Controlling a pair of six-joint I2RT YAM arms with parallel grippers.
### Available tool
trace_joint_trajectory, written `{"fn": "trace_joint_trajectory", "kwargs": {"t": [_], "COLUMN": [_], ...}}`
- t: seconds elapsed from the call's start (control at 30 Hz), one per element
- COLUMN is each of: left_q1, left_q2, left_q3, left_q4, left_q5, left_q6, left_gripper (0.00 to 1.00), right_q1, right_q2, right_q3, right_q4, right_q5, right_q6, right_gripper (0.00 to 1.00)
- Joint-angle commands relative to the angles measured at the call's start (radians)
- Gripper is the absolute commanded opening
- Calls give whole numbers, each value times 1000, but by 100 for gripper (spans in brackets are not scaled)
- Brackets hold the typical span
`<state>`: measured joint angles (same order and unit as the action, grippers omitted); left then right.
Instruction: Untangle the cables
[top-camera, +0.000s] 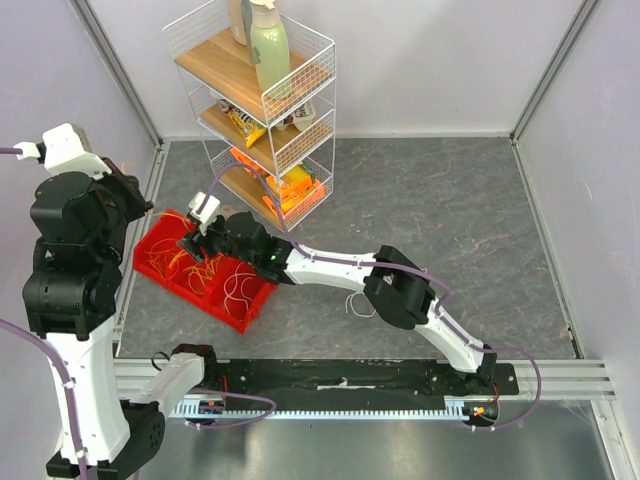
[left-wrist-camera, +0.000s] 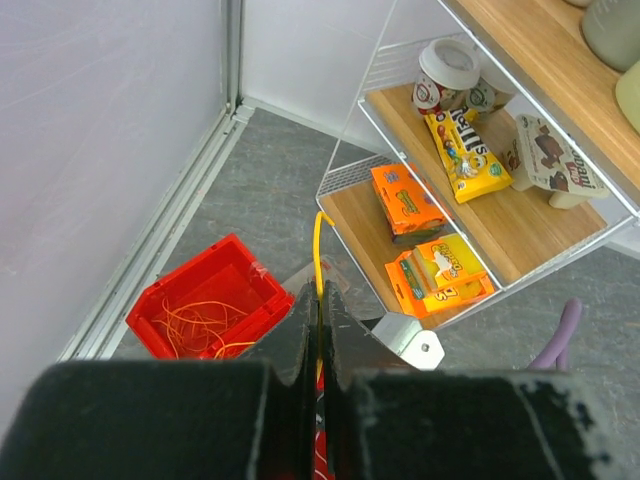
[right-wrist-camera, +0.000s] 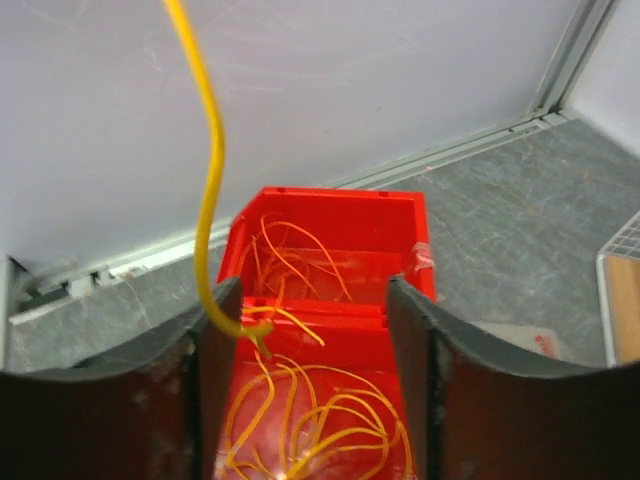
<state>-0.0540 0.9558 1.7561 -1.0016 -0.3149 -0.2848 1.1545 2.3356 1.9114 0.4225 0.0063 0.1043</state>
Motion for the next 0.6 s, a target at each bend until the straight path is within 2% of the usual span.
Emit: {"fn": "trace_joint_trajectory", "kwargs": {"t": [0.0,0.03,0.07,0.1,0.13,0.2,0.23,0.27,0.33,0.4,0.47,0.57], "left_q1": [2,2,0,0,2,3,12,22,46,52,52,89], "left_q2": [14,20,27,43,61,122,151,182,210,173,82,-62], "left_q3": [-17,-20,-30,-50,-72,-89,-86,-72,-44,-90,-171,-343], "left_q4": [14,20,29,40,50,50,46,29,-6,27,60,84], "left_q5": [46,57,72,62,42,1,-3,17,69,135,203,169], "left_q6": [-11,1,24,44,64,78,82,81,35,3,-10,-63], "left_gripper": [2,2,6,21,42,71,76,95,95,96,96,96], "right_q1": [1,-2,-6,-6,-6,-15,-19,-29,-41,-44,-52,-71], "right_q2": [10,10,-1,-18,-48,-116,-137,-153,-194,-235,-257,-286], "right_q3": [124,153,175,181,146,77,55,42,-6,-61,-80,-118], "right_q4": [59,24,-13,-33,-28,-7,-10,-17,-13,-7,-19,-5], "right_q5": [40,41,34,15,5,-3,-3,-43,-77,-89,-107,-129], "right_q6": [0,3,14,27,53,109,147,190,251,285,319,380], "right_gripper": [44,20,0,0,0,0,0,0,0,0,0,0]}}
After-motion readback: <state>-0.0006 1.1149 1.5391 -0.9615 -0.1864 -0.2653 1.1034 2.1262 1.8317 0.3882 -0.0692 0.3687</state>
